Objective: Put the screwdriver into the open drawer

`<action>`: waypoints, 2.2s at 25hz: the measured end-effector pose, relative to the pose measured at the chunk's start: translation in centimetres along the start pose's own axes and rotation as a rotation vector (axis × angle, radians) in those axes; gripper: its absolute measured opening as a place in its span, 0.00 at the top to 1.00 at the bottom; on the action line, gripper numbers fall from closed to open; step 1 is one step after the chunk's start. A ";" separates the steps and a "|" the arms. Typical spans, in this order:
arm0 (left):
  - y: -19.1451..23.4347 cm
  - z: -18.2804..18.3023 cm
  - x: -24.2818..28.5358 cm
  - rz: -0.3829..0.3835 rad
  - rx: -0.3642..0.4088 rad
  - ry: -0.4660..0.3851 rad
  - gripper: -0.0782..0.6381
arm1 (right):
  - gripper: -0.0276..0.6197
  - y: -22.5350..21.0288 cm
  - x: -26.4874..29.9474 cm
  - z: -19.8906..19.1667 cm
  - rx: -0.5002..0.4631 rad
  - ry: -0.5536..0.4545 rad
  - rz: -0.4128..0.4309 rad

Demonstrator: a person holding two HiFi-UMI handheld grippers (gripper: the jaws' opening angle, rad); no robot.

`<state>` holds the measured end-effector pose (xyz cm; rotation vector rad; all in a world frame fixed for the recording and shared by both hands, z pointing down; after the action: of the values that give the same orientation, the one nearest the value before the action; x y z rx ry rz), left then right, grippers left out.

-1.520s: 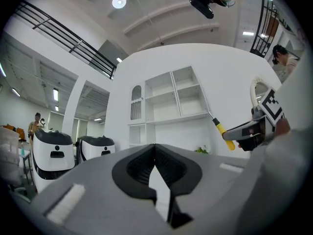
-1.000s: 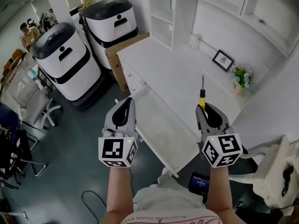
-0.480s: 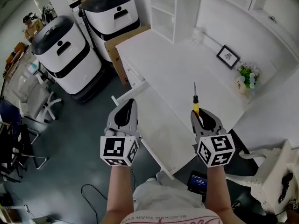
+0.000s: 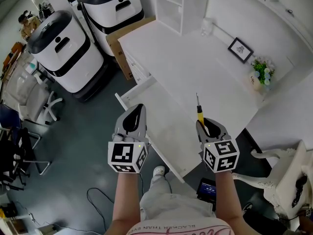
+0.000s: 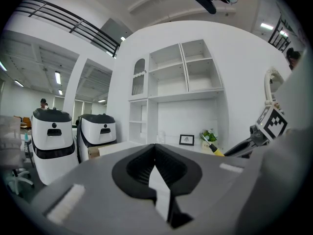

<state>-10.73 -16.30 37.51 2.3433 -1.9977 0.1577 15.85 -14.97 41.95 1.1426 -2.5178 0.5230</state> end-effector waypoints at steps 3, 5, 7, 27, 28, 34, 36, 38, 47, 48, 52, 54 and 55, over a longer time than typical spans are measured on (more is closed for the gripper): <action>0.3 -0.8 -0.1 -0.010 0.000 0.025 0.88 | 0.82 0.3 0.7 -1.1 0.019 0.031 0.004; 0.6 -1.3 -0.1 -0.017 -0.001 0.037 0.88 | 0.82 0.4 1.3 -1.9 0.032 0.053 0.006; 0.8 -1.7 0.0 -0.025 0.000 0.049 0.88 | 0.82 0.5 1.7 -2.7 0.048 0.075 0.004; 2.0 -5.3 -0.3 -0.045 -0.019 0.142 0.88 | 0.82 1.1 6.2 -10.9 0.209 0.396 0.058; 2.1 -5.4 -0.2 -0.045 -0.020 0.145 0.88 | 0.82 1.0 6.4 -11.2 0.216 0.414 0.064; 2.4 -6.0 0.2 -0.046 -0.019 0.163 0.88 | 0.82 0.8 8.0 -13.3 0.232 0.537 0.106; 2.3 -6.2 0.3 -0.048 -0.017 0.170 0.88 | 0.82 0.6 8.4 -14.0 0.244 0.568 0.108; 2.3 -6.5 0.4 -0.049 -0.015 0.177 0.88 | 0.82 0.4 8.8 -14.9 0.259 0.597 0.109; 2.5 -7.1 0.7 -0.057 -0.011 0.199 0.88 | 0.82 -0.5 11.1 -18.4 0.317 0.689 0.115; 2.5 -7.1 0.7 -0.057 -0.010 0.201 0.88 | 0.82 -0.6 11.3 -18.8 0.324 0.700 0.113; 2.6 -7.2 0.7 -0.053 -0.006 0.209 0.88 | 0.82 -0.9 12.1 -20.0 0.365 0.729 0.097; 2.8 -7.3 0.6 -0.048 -0.006 0.211 0.88 | 0.82 -0.8 12.4 -20.7 0.393 0.735 0.088; 2.9 -7.4 0.6 -0.045 -0.008 0.212 0.88 | 0.82 -0.8 12.5 -21.1 0.410 0.738 0.083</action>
<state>-13.78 -16.53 44.84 2.2570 -1.8430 0.3783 11.57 -13.98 66.08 0.7578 -1.8555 1.2591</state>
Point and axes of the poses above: the fingertips, and each gripper's own axes: x forward along the fingers, y to its left, z out of its top, the point moved 9 cm from there along -x, backward along the fingers, and after that the axes turned 13 degrees about z, right-handed, at the moved point
